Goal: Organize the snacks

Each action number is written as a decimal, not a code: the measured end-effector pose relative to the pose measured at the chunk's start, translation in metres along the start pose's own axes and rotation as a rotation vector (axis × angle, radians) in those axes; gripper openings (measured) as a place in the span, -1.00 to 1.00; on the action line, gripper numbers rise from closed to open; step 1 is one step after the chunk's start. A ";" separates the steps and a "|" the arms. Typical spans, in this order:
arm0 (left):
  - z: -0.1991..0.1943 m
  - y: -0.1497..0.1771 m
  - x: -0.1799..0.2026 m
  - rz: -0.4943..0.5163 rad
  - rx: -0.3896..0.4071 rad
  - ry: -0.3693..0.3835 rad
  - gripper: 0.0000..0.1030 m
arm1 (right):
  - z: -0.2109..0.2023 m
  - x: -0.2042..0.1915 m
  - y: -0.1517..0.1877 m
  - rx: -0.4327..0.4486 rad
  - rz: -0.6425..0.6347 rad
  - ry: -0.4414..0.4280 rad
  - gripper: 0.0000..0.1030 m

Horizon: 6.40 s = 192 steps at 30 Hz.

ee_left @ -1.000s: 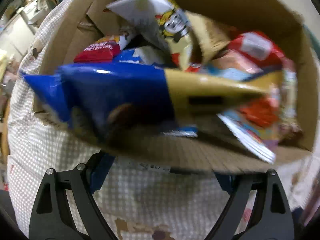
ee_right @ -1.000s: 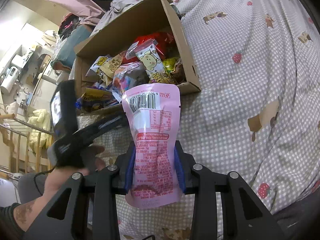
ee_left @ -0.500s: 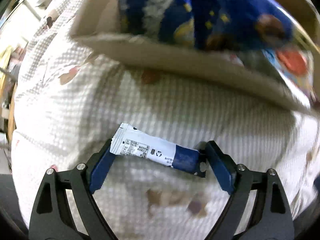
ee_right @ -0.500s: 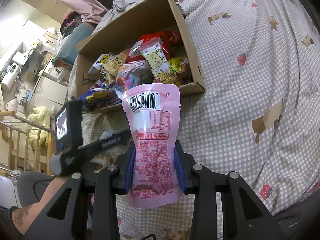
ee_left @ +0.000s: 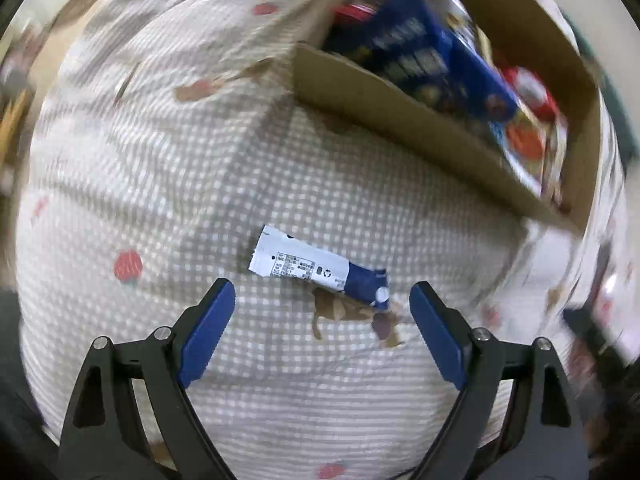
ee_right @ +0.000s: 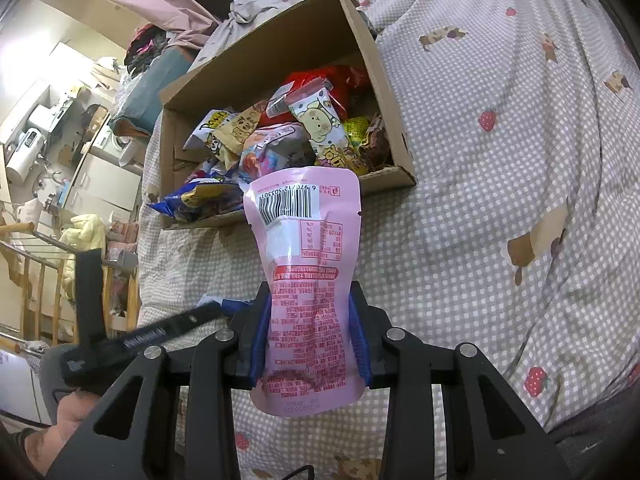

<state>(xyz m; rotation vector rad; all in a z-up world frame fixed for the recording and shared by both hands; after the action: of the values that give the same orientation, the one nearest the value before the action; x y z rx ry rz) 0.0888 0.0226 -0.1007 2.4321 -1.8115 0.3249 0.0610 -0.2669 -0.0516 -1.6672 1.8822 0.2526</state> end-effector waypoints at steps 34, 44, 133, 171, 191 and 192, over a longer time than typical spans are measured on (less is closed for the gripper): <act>-0.007 -0.007 -0.025 0.144 -0.034 -0.104 -0.73 | 0.002 0.006 0.002 0.000 0.022 0.012 -0.28; -0.077 -0.010 0.004 0.237 0.145 -0.063 -0.73 | -0.003 -0.010 0.003 0.035 -0.053 0.003 -0.28; -0.104 -0.125 0.127 0.433 0.523 -0.154 0.47 | -0.026 -0.023 -0.112 0.390 -0.153 0.017 1.00; -0.154 0.030 0.021 0.386 0.699 -0.054 0.99 | -0.079 -0.050 0.035 0.499 -0.220 0.237 1.00; -0.142 0.030 0.022 0.388 0.682 -0.074 0.99 | -0.060 -0.063 0.038 0.484 -0.288 0.297 1.00; -0.142 0.031 0.023 0.391 0.683 -0.075 0.99 | -0.060 -0.063 0.038 0.484 -0.288 0.297 1.00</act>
<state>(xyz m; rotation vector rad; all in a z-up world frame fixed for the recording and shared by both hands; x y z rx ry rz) 0.0491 0.0205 0.0412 2.4455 -2.5370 1.0496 0.0083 -0.2382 0.0214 -1.6601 1.6920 -0.5527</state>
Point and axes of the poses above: each gripper's, at about its wrist camera, not at the fingertips, and z roughly the way its jaws point, x to its right, y to its underside, the point moved 1 cm from there along z, roughly the way its jaws point, and after that the axes turned 5 degrees about -x, right-handed, at the moved point
